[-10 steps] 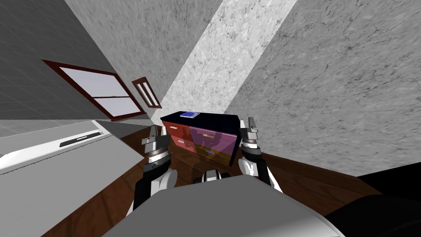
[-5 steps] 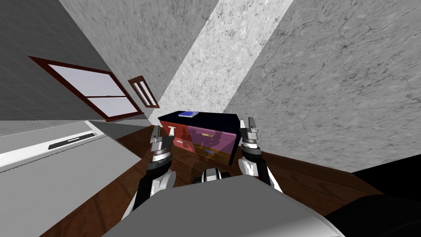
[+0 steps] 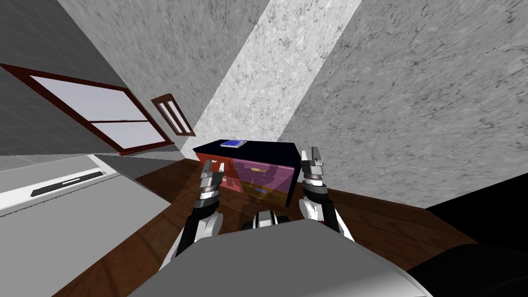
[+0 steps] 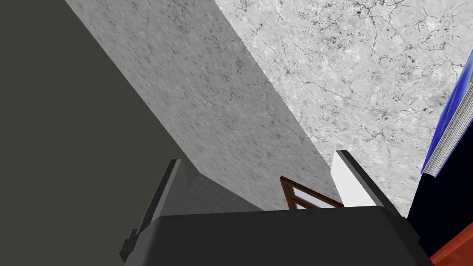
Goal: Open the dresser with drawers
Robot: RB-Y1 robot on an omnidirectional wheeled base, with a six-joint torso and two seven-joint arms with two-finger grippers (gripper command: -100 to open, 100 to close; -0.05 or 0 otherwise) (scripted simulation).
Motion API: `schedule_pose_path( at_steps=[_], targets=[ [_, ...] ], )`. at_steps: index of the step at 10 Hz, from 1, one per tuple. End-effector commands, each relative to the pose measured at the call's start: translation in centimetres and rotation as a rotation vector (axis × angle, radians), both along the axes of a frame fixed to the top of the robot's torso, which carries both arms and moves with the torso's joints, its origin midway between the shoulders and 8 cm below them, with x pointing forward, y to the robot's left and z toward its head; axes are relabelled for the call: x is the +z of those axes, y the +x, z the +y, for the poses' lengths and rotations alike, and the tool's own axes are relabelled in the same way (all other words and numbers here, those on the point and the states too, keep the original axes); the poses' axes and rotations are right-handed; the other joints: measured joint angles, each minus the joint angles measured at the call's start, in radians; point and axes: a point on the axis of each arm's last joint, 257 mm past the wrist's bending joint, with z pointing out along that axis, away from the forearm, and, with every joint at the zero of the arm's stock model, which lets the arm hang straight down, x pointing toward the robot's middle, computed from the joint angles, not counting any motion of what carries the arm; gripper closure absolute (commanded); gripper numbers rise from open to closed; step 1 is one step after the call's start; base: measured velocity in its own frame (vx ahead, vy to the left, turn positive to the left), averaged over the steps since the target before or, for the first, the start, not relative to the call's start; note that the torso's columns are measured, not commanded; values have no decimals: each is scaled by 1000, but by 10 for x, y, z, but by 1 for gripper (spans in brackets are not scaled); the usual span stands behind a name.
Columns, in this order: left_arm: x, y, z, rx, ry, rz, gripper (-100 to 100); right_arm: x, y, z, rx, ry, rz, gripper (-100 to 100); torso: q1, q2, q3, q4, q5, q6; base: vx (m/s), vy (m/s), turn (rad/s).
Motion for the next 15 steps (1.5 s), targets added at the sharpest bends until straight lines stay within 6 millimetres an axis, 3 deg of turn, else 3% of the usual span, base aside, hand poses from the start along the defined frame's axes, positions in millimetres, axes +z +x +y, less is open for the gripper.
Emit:
schedule_pose_path(
  at_steps=[1, 10, 14, 15],
  targets=[
    [-18, 9, -2, -10, 2, 32, -100, 0, 0, 0, 0, 0, 0, 0, 0, 0, 0, 0, 0, 0, 10, -3, -33],
    [-118, 58, -12, -52, -10, 221, -100, 0, 0, 0, 0, 0, 0, 0, 0, 0, 0, 0, 0, 0, 14, -5, -89],
    [-153, 70, -16, -64, -18, 288, -100, 0, 0, 0, 0, 0, 0, 0, 0, 0, 0, 0, 0, 0, 15, -3, -69],
    [-153, 70, -16, -64, -18, 288, -100, 0, 0, 0, 0, 0, 0, 0, 0, 1, 0, 0, 0, 0, 7, -1, -35]
  ],
)
